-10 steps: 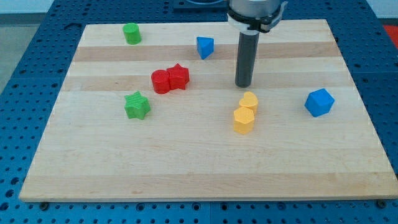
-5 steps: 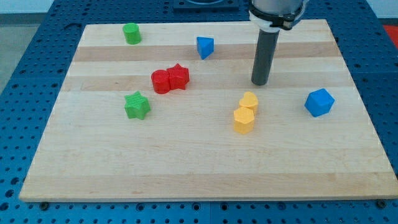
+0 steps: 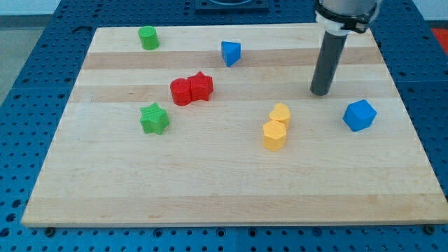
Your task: Move your arm slightly right
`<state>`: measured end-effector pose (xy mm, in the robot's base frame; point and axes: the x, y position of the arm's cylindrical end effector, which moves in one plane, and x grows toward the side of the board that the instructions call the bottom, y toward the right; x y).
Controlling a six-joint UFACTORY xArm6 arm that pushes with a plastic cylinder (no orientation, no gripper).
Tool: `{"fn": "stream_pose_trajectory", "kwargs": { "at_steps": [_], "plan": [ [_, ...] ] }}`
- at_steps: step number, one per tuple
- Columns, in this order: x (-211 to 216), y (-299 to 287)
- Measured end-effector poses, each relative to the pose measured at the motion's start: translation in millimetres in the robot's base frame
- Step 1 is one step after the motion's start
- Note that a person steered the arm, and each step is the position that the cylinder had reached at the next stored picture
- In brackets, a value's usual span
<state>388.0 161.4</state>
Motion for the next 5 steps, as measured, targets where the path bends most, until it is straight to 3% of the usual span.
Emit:
{"fn": "stream_pose_trajectory", "kwargs": {
  "at_steps": [5],
  "plan": [
    [0.5,79.0]
  ]
}}
